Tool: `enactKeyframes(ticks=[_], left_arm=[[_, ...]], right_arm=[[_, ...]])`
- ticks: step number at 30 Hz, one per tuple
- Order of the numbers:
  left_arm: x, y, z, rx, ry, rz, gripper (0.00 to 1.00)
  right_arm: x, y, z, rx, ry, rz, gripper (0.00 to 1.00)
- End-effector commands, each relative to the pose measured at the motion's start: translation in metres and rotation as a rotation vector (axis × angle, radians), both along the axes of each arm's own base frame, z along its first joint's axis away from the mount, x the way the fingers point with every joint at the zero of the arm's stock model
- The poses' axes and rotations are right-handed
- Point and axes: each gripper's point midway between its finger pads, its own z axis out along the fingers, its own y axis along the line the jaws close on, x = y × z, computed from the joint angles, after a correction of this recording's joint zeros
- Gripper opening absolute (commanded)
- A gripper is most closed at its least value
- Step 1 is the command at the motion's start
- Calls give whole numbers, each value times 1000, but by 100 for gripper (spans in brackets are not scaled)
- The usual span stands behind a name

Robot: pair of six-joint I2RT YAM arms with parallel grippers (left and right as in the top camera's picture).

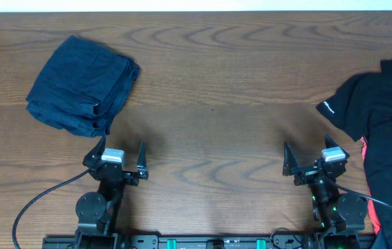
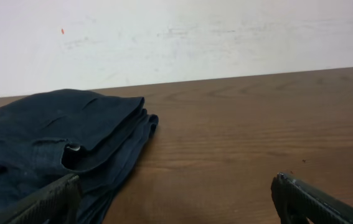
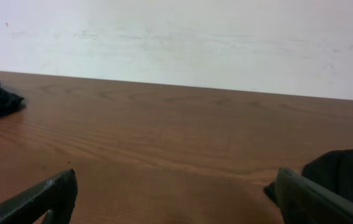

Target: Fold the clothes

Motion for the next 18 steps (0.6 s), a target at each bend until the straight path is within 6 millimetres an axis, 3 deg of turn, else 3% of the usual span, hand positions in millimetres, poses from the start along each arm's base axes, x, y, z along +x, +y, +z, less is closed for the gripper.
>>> enactKeyframes(ticks=[1, 18], left_arm=[[-1, -2, -14, 0, 44, -12, 98], [-1, -2, -16, 1, 53, -12, 98]], right_arm=[[0, -2, 0, -10, -5, -5, 99], [0, -2, 0, -11, -5, -5, 99]])
